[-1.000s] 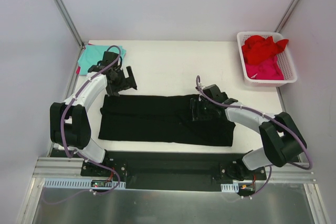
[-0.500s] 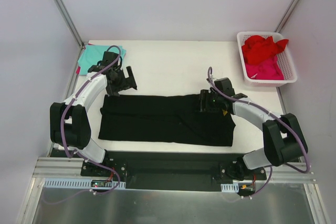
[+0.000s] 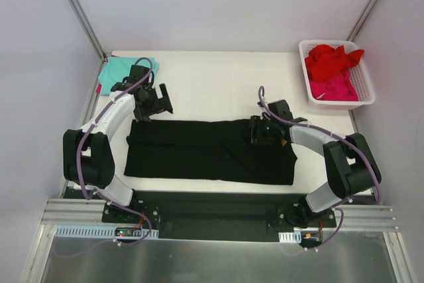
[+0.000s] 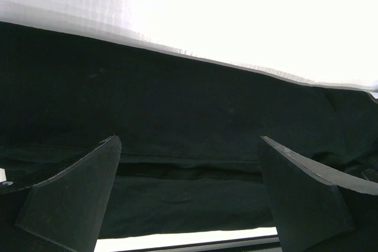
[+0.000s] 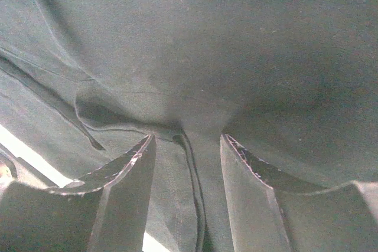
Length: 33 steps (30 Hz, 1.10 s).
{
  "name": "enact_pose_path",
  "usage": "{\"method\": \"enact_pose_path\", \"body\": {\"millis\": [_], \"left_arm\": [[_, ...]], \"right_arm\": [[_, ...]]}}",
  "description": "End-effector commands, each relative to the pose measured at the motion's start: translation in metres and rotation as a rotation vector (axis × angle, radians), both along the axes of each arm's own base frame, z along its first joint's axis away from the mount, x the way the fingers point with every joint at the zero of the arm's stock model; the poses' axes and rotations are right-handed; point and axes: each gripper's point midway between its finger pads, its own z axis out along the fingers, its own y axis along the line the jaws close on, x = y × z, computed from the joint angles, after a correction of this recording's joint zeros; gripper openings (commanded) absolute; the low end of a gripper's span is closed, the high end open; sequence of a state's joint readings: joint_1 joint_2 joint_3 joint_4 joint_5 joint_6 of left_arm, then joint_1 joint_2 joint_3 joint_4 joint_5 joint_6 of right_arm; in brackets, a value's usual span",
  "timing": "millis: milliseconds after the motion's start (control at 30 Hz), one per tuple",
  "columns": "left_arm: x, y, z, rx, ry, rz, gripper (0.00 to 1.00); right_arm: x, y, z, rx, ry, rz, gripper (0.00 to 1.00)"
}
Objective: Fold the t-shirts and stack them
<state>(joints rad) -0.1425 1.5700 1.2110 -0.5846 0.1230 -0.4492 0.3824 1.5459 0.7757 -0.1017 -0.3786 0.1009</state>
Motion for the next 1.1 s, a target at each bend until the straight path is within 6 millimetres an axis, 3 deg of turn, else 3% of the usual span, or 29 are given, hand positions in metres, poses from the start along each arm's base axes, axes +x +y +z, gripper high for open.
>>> {"method": "enact_pose_path", "body": {"millis": [0,400,567,700,733,933,1067], "left_arm": [[-0.005,0.001,0.004,-0.007,0.0,-0.016,0.99],[-0.005,0.0,0.002,-0.01,0.007,-0.015,0.99],[-0.007,0.002,0.003,-0.002,-0.001,-0.015,0.99],[-0.006,0.001,0.003,-0.002,-0.001,-0.019,0.99],[-0.006,0.001,0.004,-0.005,-0.001,-0.02,0.99],[-0.006,0.001,0.006,-0.005,-0.008,-0.02,0.99],[-0.007,0.001,0.006,-0.006,-0.008,-0.02,0.99]], "right_arm": [[0.0,0.011,0.011,0.045,-0.026,0.028,0.5],[-0.017,0.036,-0.009,0.043,0.032,0.086,0.48],[-0.019,0.038,-0.014,0.037,0.043,0.093,0.42],[-0.019,0.038,-0.011,0.036,0.045,0.098,0.04],[-0.02,0.039,-0.009,0.041,0.048,0.1,0.01],[-0.032,0.041,0.013,0.03,0.029,0.127,0.01],[-0.055,0.045,0.026,0.008,0.034,0.168,0.01]]}}
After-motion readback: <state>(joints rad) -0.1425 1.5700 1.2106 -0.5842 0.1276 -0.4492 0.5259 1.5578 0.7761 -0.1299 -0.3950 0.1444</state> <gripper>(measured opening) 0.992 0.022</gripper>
